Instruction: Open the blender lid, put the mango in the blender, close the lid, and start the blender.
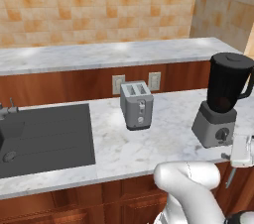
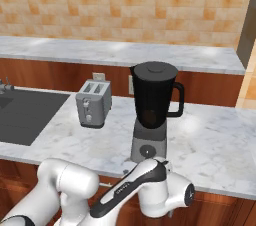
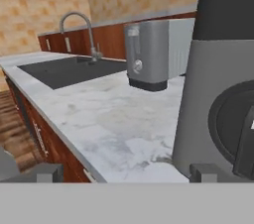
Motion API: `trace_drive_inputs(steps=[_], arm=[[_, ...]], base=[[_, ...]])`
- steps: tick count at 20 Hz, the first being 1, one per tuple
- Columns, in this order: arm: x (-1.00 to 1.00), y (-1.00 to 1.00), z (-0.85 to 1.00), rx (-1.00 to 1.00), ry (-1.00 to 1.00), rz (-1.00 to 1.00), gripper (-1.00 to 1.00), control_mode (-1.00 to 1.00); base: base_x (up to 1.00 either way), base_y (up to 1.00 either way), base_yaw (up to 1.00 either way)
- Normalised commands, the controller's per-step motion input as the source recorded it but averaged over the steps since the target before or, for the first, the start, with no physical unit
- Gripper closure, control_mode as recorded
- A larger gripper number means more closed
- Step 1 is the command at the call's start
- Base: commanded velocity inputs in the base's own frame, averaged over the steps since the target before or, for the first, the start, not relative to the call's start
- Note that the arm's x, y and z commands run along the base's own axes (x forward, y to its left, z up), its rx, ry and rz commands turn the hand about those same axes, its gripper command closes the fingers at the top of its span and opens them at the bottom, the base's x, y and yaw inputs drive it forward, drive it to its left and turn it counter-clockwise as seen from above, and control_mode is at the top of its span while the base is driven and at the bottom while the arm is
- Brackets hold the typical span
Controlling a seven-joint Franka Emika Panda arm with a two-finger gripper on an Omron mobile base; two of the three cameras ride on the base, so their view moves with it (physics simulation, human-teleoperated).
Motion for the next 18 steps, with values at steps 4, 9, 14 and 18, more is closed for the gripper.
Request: trace_drive_inputs(steps=[4, 9, 14, 18], arm=[[0.26, -0.14, -0.34, 0.01, 0.0, -0.07, -1.0, -1.0], [0.17, -0.19, -0.24, 0.01, 0.0, -0.04, -1.0, -1.0], [0.22, -0.17, -0.23, 0.01, 0.0, 0.0, -1.0, -1.0], [0.23, -0.08, -0.29, 0.0, 0.0, 0.0, -1.0, -1.0]], base=[[0.0, 0.0, 0.0], [0.0, 0.0, 0.0], [0.0, 0.0, 0.0], [0.0, 0.0, 0.0]])
